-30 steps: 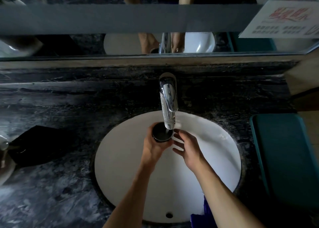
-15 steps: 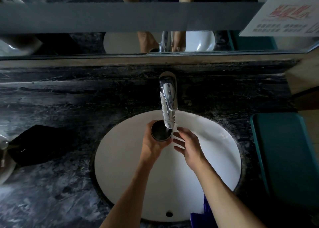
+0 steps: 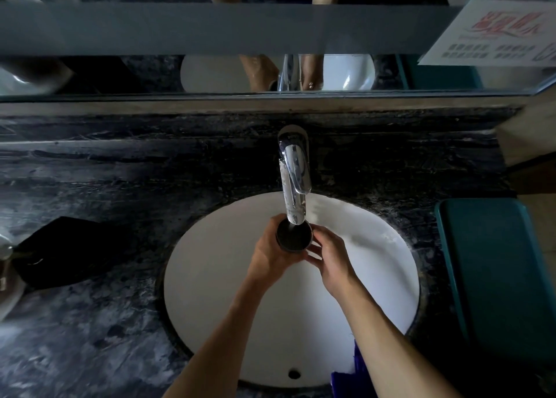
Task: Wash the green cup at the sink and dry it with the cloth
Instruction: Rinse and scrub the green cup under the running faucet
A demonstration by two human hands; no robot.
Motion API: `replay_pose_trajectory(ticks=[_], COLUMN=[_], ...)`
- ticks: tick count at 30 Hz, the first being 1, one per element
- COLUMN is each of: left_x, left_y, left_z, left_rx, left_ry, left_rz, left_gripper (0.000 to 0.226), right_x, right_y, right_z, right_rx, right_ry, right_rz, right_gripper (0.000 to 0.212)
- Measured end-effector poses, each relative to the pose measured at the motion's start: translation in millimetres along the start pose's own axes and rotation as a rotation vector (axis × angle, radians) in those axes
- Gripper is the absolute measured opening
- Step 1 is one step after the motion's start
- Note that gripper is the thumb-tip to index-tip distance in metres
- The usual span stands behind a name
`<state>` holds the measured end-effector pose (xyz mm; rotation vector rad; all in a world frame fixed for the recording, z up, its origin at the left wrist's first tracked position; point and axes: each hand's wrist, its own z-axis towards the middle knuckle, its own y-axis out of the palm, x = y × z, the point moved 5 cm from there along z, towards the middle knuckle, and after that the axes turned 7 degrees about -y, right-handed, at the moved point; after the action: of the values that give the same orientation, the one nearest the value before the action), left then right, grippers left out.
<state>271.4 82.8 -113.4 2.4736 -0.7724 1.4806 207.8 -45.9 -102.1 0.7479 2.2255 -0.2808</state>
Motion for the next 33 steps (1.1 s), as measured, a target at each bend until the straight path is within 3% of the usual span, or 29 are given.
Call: replay_pose_trajectory(ticks=[2,7,10,13,14,18,20,23,26,33], left_x=[-2,-9,-2,-2,-3,2,2,-3,-1,-5], left_y=[-6,4,11,13,13,19,15,13,10,-7], left_z=[2,0,-3,-4,-4,-6,-4,-4,-3,-9], left_rx=[0.051,0.084,0.144,0.097,0.073,0.025,0.089,0.146,0.146,0.19], left_ry=[-0.051,-0.226,-0.224,-0.228,-0.238,-0.246,-0.399,-0.622,-0.619,-0.693], left_rz=[-0.113,-0.282,-0.223,-0.288,-0.302,-0.335,-0.415,-0.619,-0.619,-0.58], left_gripper=[0.068,0.038,0.05,0.02,0.019,0.029,0.041,0.041,0.046,0.041], right_x=[-1,1,6,8,9,3,-5,-13,-14,-41], right_y=[1,19,26,26,25,25,30,42,42,20], right_z=[-2,0,0,0,1,5,6,-1,-11,-35], right_rx=[-0.035,-0.126,-0.109,-0.045,-0.021,0.051,0.061,-0.037,-0.069,-0.086], right_ry=[-0.014,-0.135,-0.154,-0.139,-0.123,-0.078,-0.138,-0.256,-0.299,-0.399], right_rz=[-0.049,-0.086,-0.091,-0.151,-0.167,-0.182,-0.282,-0.408,-0.427,-0.561], right_gripper=[0.033,0.033,0.033,0.032,0.034,0.05,0.045,0.033,0.039,0.03])
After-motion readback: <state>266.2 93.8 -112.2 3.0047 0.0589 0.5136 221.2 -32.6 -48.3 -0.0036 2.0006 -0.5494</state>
